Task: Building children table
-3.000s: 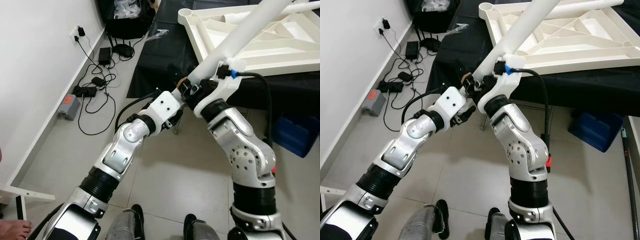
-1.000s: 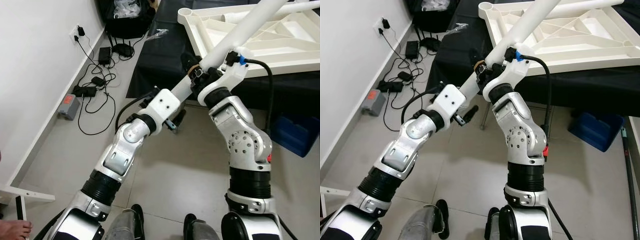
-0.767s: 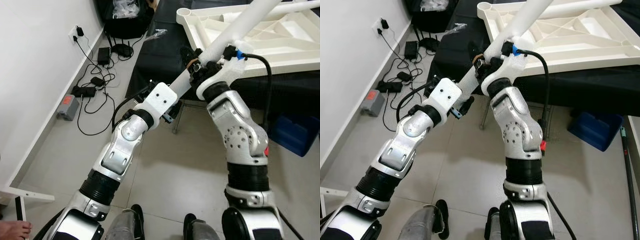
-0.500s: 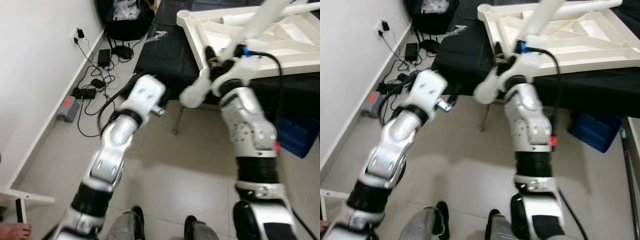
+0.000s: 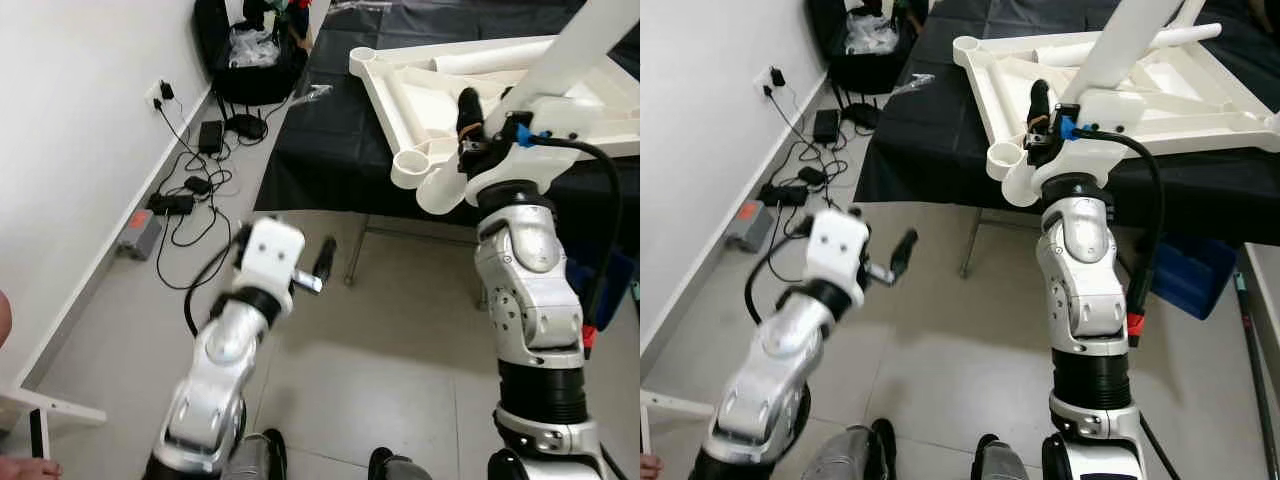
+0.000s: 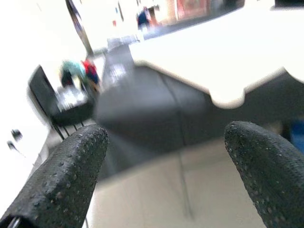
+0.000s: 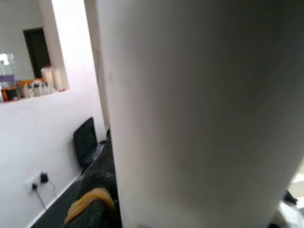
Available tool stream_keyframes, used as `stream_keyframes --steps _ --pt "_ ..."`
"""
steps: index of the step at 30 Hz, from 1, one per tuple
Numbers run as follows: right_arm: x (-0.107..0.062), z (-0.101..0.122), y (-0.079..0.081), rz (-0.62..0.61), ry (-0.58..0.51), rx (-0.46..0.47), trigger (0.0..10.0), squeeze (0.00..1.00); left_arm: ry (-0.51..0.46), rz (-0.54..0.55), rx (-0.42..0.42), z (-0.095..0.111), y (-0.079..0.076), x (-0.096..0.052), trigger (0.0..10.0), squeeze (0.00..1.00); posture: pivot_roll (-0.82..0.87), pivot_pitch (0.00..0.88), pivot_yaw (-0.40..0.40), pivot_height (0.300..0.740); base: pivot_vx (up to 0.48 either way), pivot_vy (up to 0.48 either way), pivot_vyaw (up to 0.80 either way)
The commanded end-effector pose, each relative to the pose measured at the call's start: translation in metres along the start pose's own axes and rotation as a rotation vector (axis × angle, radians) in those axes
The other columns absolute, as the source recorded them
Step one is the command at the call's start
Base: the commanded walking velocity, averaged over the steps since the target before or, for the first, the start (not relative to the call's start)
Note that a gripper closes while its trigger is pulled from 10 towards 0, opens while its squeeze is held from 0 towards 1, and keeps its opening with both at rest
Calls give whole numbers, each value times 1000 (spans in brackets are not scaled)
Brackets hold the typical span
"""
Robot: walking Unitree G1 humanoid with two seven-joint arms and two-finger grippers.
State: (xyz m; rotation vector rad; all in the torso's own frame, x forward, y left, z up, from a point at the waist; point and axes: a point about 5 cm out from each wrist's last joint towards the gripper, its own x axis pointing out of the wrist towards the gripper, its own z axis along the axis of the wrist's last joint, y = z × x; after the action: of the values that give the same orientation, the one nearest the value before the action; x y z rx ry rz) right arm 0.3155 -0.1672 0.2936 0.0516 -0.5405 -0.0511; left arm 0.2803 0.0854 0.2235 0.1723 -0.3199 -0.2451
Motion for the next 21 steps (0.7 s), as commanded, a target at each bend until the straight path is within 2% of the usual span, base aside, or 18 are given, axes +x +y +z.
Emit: stream_keyframes --steps 1,4,13,21 --pt "0 7 1 5 -51 -1 10000 0 -10 10 16 2 3 4 10000 0 128 141 -2 740 461 0 0" --pt "1 6 1 10 -48 -5 10000 0 -23 20 27 6 8 9 10000 0 132 136 -3 740 472 0 0" --pt "-3 4 6 28 -35 -7 10000 0 -29 36 36 11 13 10 10000 0 131 132 -5 740 479 0 0" --pt "0 6 9 42 -47 11 10000 0 -27 50 72 10 16 11 10000 0 135 122 -9 740 471 0 0"
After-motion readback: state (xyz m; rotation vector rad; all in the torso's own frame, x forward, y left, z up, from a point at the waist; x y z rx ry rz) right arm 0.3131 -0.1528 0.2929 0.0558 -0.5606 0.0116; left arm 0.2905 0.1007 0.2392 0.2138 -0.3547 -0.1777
